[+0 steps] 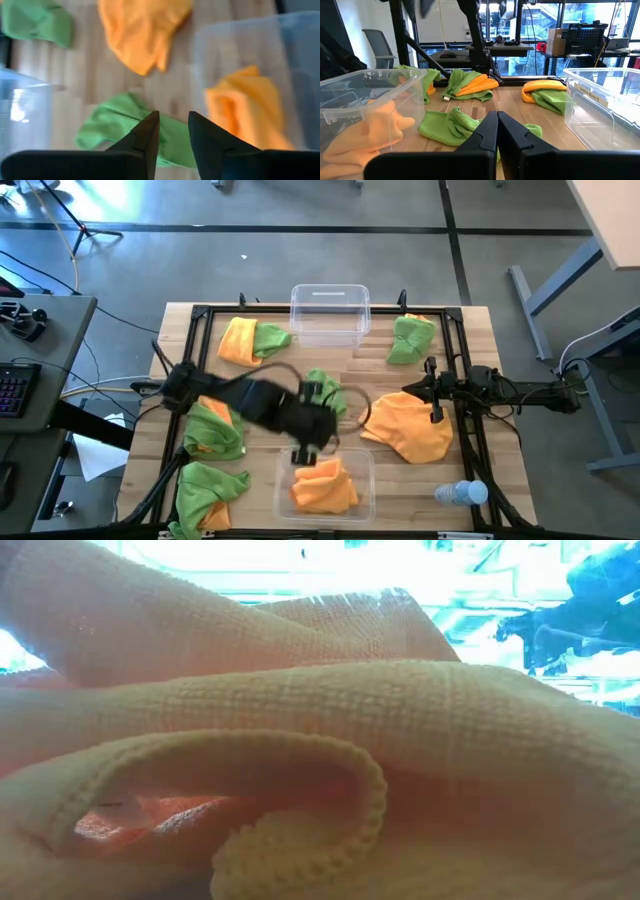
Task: Sort microfiber towel by color & place in baskets
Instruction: Put the green towel into the top transparent bin
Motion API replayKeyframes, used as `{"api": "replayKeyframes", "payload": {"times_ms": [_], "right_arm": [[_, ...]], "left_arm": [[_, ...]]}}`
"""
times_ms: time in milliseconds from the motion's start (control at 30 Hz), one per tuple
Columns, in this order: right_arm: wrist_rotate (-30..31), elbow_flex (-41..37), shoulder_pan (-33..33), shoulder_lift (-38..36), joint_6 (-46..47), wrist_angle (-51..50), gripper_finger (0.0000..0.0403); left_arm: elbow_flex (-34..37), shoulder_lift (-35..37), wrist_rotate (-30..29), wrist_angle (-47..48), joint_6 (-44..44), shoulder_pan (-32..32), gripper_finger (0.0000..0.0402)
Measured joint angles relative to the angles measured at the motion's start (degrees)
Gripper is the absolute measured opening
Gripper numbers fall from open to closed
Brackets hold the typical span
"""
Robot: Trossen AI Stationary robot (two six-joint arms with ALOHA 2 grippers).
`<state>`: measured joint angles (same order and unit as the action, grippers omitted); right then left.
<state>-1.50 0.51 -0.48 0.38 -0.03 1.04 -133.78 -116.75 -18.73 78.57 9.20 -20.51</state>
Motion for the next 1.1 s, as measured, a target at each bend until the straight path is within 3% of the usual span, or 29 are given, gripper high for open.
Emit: {"api": "replayKeyframes", "payload": {"times_ms": [167,333,433,533,1000,1100], "right_arm": [[0.00,-0.01,-0.01,0.00,-0.01,0.00,0.0000],[0.00,0.00,0.01,0.00,0.01,0.00,0.0000],[0.00,0.00,0.01,0.00,-0.01,0.00,0.0000],[0.00,0.00,0.01,0.00,-0.01,0.00,0.0000],[0.03,0.00,-0.01,0.00,-2.70,0.11,0.0000],[3.47,0.43,-0.01,0.02,2.38,0.32,0.0000]], "left_arm": [[0.00,0.00,0.87,-3.43,-4.39,8.07,0.0059],[0.00,-0.02,11.58,-8.25,-6.48,16.56,0.0019],[0.00,-0.02,12.57,-9.33,-6.85,19.19,0.0003],[0.00,-0.02,9.50,-9.41,-7.41,20.36,0.0004],[-0.09,-1.57,7.70,-17.42,-10.07,20.28,0.0000],[-0.07,-2.80,7.89,-17.84,-10.85,20.14,0.0000]]}}
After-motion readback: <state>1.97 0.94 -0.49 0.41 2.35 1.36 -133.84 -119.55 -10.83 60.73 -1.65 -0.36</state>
